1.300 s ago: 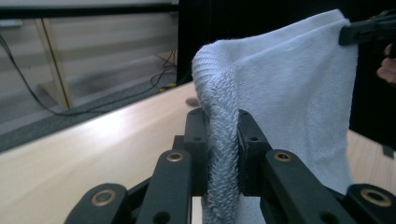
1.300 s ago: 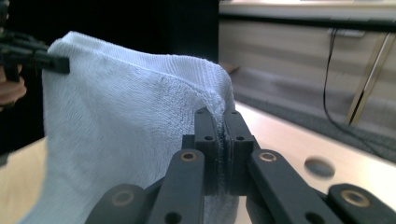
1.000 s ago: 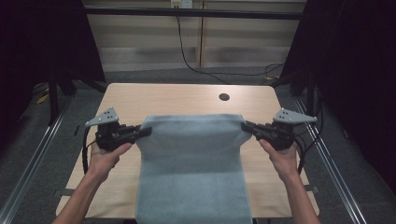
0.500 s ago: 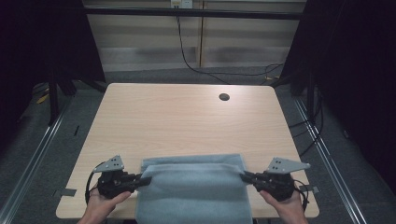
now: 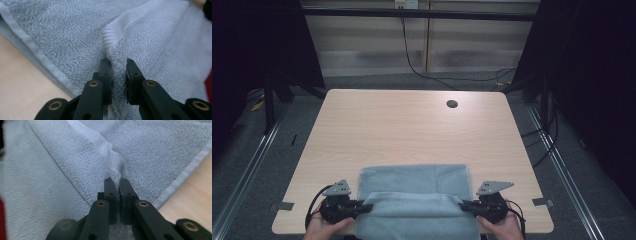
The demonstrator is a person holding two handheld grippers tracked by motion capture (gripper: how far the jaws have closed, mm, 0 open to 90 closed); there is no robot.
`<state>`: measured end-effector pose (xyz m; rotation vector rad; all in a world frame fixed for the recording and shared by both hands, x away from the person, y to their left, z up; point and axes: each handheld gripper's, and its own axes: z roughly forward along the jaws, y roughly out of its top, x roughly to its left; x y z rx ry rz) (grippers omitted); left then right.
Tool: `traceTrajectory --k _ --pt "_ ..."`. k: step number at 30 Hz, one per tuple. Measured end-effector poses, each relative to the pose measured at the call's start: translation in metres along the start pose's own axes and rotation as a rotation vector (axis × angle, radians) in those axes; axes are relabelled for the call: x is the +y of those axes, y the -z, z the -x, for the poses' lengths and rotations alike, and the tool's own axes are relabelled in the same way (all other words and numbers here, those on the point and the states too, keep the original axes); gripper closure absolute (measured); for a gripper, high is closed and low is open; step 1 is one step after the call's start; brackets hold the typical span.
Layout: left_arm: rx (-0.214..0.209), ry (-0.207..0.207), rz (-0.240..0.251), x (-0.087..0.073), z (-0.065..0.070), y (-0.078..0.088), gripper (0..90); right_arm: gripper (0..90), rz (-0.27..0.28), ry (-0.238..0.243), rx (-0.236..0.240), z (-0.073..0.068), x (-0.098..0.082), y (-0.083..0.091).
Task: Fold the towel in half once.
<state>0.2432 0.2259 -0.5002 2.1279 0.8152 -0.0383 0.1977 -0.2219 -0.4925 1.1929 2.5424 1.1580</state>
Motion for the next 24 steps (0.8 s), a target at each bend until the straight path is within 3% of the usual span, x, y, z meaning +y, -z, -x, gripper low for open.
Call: traceTrajectory --k 2,4,6,11,16,18,20,24 --pt "-0.006 0.018 0.007 0.007 -0.011 -0.005 78.7 86.6 0.012 -0.009 -0.018 0.004 0.004 -0.006" --pt "0.011 0.024 0.014 0.016 -0.023 -0.010 79.2 86.6 0.003 0.015 -0.048 0.006 0.009 -0.009" --pt "0.043 0.011 0.022 0.025 -0.033 -0.015 79.3 86.7 0.011 -0.008 -0.059 0.012 0.016 -0.015" --pt "0.071 0.047 0.043 0.048 -0.066 -0.028 79.7 86.7 0.011 -0.026 -0.087 0.033 0.037 -0.030" --pt "0.090 0.061 0.051 0.064 -0.087 -0.037 79.8 86.8 0.025 -0.074 -0.091 0.057 0.055 -0.043" --pt "0.099 0.062 0.049 0.070 -0.094 -0.040 79.8 86.8 0.018 -0.071 -0.102 0.065 0.062 -0.047" --pt "0.127 0.034 0.047 0.077 -0.099 -0.044 79.8 86.8 0.011 -0.070 -0.106 0.072 0.070 -0.052" --pt "0.138 0.048 0.055 0.089 -0.113 -0.052 80.0 86.8 0.008 -0.079 -0.139 0.087 0.085 -0.061"
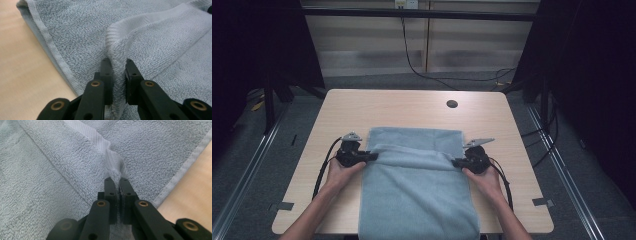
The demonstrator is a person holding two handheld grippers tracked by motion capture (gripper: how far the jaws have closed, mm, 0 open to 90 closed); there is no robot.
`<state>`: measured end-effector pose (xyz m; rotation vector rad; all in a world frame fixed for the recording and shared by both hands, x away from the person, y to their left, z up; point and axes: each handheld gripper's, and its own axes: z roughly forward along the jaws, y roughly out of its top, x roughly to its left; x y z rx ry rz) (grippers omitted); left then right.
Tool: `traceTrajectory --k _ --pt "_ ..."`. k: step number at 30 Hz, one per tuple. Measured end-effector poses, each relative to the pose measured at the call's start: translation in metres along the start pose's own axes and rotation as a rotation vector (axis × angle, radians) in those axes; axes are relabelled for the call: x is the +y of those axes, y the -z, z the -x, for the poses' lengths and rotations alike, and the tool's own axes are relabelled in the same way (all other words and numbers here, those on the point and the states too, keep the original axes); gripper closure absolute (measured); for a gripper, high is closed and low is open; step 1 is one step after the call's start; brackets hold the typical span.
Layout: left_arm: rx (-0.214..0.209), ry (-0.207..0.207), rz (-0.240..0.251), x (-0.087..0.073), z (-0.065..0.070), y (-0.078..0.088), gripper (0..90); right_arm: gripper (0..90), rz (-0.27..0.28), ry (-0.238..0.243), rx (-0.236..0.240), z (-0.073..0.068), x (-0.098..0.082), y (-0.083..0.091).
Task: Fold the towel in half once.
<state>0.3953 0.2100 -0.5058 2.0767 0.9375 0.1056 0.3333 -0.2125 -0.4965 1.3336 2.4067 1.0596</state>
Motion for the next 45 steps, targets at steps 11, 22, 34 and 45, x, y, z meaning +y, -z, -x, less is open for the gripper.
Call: traceTrajectory --k 11,22,34,45 --pt "0.019 0.043 0.023 0.025 -0.024 -0.024 80.1 86.7 0.023 -0.042 -0.064 0.037 0.032 -0.024" --pt "0.025 0.066 0.034 0.037 -0.028 -0.030 80.1 86.9 0.045 -0.067 -0.129 0.045 0.040 -0.029" --pt "-0.010 -0.015 0.272 0.090 0.005 0.056 80.1 87.0 0.355 -0.036 -0.028 0.033 0.084 0.063" --pt "-0.060 -0.125 0.388 0.111 0.048 0.132 80.2 87.1 0.510 0.051 -0.015 0.002 0.118 0.138"
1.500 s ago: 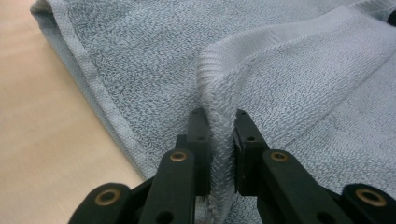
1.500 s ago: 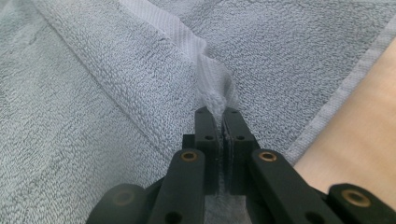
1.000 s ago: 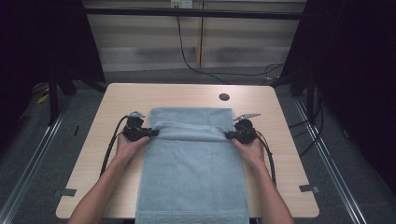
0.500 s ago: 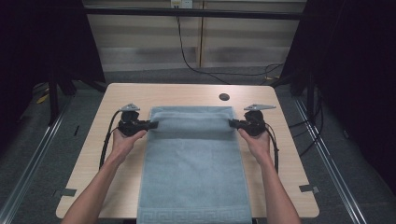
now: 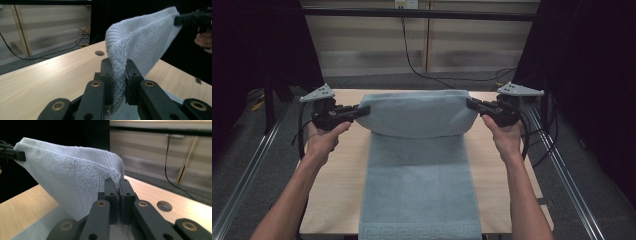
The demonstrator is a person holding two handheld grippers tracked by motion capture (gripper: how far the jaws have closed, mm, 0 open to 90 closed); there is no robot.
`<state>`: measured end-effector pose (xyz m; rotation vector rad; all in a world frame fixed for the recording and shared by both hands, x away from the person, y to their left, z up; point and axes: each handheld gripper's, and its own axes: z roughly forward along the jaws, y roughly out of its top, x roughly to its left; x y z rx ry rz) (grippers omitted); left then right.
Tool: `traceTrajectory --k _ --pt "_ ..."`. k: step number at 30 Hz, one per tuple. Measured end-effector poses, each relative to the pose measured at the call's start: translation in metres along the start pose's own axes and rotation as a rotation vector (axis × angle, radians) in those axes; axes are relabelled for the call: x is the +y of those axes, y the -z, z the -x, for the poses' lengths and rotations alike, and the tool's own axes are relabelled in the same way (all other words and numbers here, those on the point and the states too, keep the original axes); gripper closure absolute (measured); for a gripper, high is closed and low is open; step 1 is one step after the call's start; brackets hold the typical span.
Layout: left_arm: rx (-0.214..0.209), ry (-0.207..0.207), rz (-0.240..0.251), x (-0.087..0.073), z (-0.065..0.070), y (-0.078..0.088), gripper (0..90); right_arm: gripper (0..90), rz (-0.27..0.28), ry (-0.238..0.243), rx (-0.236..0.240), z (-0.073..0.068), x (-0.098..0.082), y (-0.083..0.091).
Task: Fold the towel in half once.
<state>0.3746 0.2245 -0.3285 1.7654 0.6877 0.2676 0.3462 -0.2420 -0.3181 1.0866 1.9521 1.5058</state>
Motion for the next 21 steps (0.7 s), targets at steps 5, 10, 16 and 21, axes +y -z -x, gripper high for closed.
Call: traceTrajectory --k 5,10,16,21 --pt "-0.027 -0.032 0.020 0.006 0.025 0.028 80.1 87.1 0.031 0.051 0.023 -0.022 0.009 0.027" --pt "-0.049 -0.043 0.016 -0.003 0.049 0.049 80.1 87.1 0.046 0.091 0.054 -0.041 0.005 0.052" --pt "-0.074 -0.045 -0.052 -0.055 0.067 0.050 79.5 87.0 -0.043 0.092 0.079 -0.056 -0.040 0.069" --pt "-0.115 0.002 -0.154 -0.104 0.068 0.033 79.3 86.9 -0.147 0.036 0.095 -0.061 -0.097 0.072"
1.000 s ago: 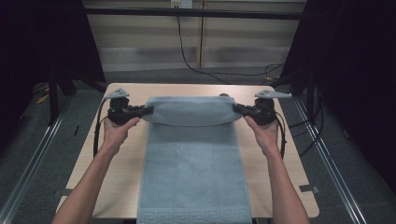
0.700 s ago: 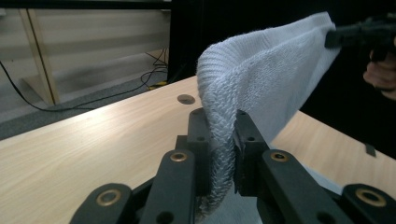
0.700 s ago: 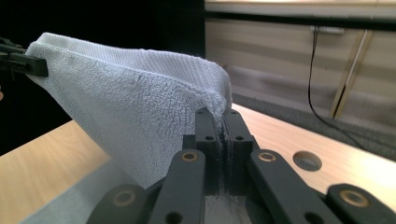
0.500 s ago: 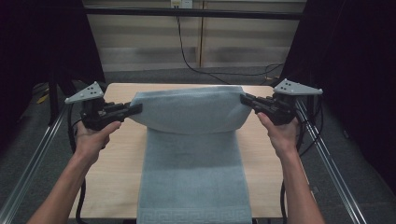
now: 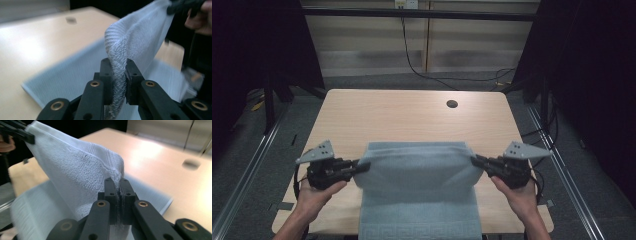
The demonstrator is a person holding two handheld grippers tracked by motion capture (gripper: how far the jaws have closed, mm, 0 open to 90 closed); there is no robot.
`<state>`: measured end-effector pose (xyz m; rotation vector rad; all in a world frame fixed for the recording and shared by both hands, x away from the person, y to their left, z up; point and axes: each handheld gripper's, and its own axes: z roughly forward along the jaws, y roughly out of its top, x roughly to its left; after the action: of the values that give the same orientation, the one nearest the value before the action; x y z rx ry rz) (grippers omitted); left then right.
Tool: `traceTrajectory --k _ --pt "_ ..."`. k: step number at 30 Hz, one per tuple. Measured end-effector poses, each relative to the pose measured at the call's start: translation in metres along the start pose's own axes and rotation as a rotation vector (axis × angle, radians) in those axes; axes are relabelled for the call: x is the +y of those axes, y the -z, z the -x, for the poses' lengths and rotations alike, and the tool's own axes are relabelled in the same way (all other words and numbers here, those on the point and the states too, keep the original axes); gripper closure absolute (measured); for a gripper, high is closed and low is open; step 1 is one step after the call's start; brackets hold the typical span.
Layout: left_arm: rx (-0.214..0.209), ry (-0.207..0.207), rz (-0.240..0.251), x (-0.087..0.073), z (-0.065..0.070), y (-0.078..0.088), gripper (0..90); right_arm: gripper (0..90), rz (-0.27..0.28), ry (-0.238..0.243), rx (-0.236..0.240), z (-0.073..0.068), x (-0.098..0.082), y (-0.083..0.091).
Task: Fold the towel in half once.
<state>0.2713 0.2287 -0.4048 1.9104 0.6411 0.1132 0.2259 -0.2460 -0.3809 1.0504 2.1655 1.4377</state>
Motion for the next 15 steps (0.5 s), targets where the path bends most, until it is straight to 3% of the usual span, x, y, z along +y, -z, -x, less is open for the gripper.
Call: traceTrajectory --k 3,5,10,15 --pt "-0.034 0.050 -0.014 -0.022 0.000 -0.006 78.7 86.7 -0.046 -0.042 0.025 -0.003 -0.031 -0.003" --pt "-0.039 0.055 -0.028 -0.035 0.005 -0.008 78.5 86.4 -0.056 -0.064 0.047 -0.005 -0.047 -0.004" --pt "-0.086 0.045 -0.040 -0.057 0.025 0.001 77.5 84.1 -0.078 -0.076 0.110 -0.020 -0.071 0.008" --pt "-0.179 0.032 -0.043 -0.080 0.045 0.015 70.7 72.7 -0.113 -0.068 0.181 -0.042 -0.092 0.030"
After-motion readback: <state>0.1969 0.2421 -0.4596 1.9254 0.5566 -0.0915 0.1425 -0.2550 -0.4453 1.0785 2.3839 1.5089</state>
